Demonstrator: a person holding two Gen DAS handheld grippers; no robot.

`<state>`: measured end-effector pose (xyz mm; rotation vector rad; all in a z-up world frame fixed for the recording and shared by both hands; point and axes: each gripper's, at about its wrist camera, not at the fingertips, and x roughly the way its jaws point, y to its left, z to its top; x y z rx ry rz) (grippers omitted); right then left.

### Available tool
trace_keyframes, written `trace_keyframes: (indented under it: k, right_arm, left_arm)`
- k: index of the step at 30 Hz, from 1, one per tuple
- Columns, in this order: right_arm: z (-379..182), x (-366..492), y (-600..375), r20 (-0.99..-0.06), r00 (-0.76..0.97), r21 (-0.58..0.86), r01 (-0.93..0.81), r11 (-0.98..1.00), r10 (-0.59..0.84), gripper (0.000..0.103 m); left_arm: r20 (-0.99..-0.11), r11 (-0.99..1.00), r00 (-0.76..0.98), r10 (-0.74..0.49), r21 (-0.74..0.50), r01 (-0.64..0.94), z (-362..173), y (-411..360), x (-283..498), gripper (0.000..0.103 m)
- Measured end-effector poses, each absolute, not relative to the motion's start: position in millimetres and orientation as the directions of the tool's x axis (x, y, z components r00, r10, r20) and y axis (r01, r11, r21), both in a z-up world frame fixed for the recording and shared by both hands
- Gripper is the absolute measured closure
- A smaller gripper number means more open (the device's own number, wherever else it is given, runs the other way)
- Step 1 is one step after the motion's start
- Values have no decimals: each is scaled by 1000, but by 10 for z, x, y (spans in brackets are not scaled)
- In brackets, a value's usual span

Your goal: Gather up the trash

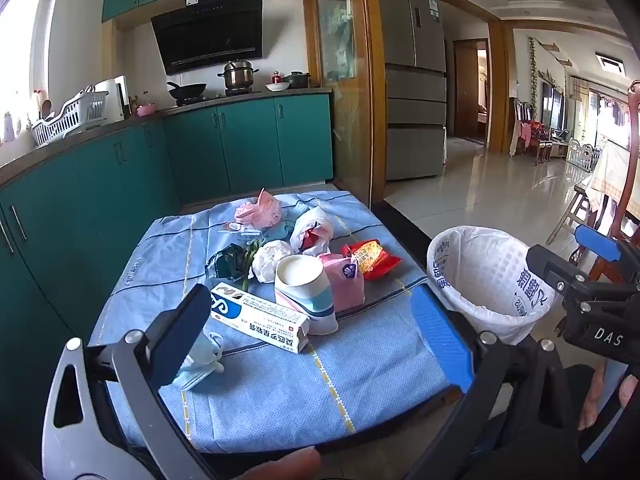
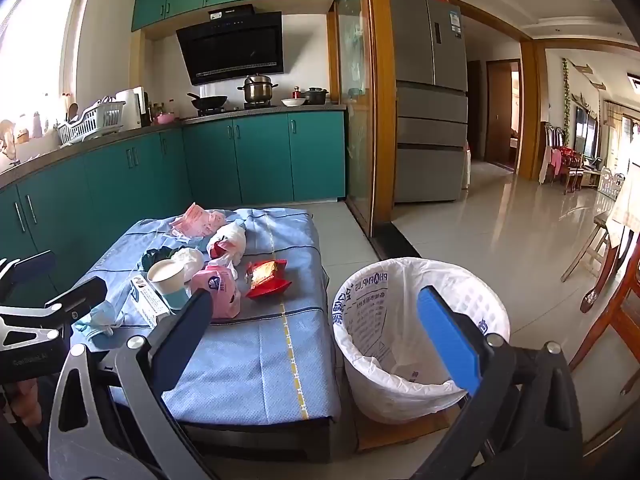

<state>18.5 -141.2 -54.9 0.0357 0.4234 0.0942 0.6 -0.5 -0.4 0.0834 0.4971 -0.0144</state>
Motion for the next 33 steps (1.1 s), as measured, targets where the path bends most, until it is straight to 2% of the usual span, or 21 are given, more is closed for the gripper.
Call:
trace_keyframes:
  k: [33]
  right_arm:
    - [-469, 180, -1331, -411, 911, 11, -42, 999, 43, 3]
  left_arm:
    - [-474, 997, 880, -11, 62, 47, -32, 13, -5, 3]
